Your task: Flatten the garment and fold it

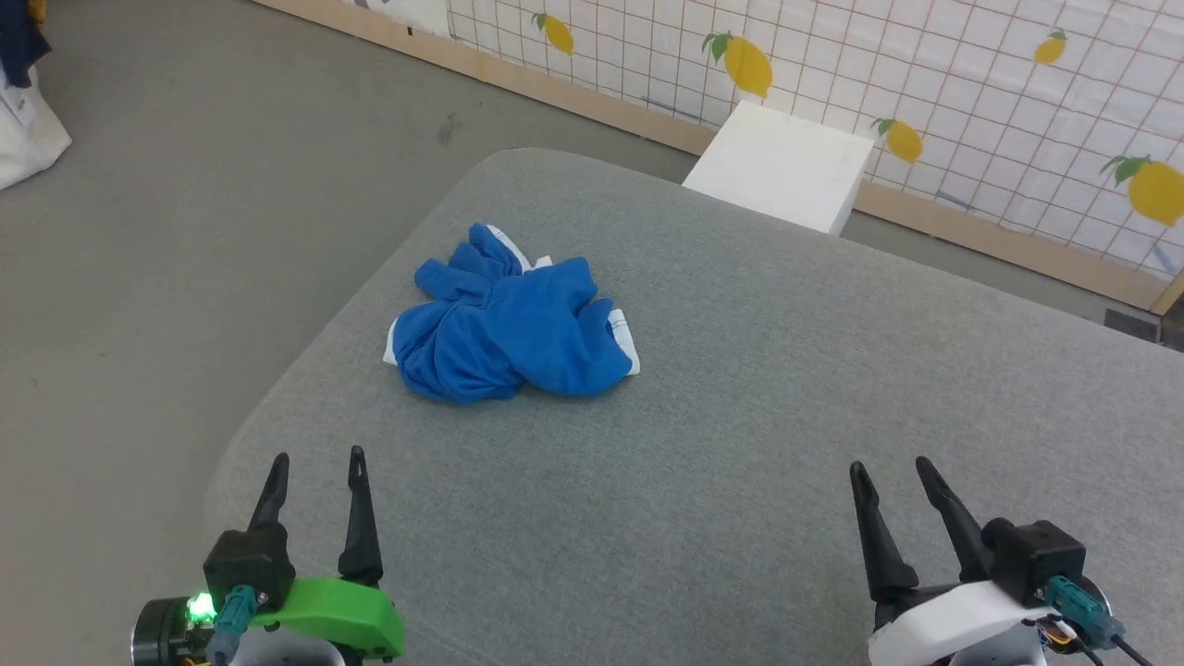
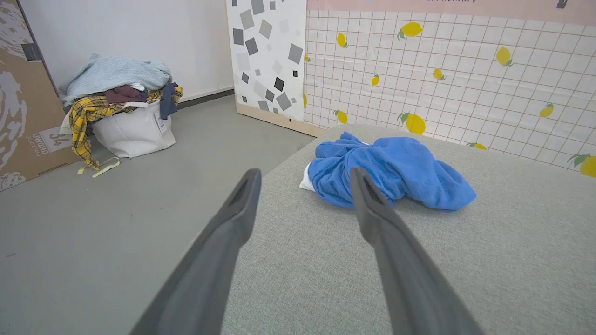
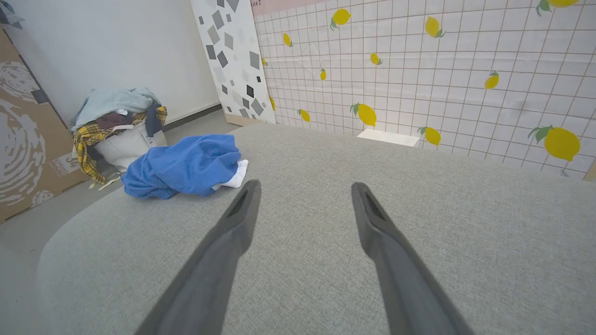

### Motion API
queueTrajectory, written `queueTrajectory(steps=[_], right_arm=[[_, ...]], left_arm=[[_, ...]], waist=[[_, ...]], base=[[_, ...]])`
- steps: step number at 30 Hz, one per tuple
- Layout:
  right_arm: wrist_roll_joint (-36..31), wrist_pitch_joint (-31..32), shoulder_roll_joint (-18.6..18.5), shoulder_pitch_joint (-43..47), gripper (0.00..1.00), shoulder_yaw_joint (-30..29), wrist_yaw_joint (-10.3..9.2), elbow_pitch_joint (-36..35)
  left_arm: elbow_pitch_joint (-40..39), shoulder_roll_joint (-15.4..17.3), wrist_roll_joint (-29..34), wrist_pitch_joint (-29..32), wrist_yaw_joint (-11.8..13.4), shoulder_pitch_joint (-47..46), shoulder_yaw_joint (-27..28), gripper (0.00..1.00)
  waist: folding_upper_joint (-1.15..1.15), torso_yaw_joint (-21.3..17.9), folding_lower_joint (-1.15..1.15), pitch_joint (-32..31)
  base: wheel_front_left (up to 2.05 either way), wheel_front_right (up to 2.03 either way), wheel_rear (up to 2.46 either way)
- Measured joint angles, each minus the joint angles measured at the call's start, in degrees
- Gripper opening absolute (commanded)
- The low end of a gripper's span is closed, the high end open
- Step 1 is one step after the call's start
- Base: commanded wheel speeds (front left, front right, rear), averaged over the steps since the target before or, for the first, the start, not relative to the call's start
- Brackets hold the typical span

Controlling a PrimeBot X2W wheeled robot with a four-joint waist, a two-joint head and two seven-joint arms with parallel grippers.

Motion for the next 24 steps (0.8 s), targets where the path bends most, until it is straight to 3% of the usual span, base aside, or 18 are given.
queueTrajectory(steps=[12, 24], right_arm=[[0.4, -1.4, 0.0, 0.0, 1.0, 0.0, 0.0, 1.3], [0.4, -1.5, 0.0, 0.0, 1.0, 0.3, 0.0, 1.4]], left_arm=[[1.1, 0.0, -0.2, -1.3, 0.0, 0.1, 0.2, 1.0], [2.0, 0.0, -0.9, -1.3, -0.2, 0.2, -0.1, 1.0]], waist=[[0.0, 2.0, 0.0, 0.0], [0.0, 0.4, 0.0, -0.3]], base=[[0.0, 0.0, 0.0], [0.0, 0.0, 0.0]])
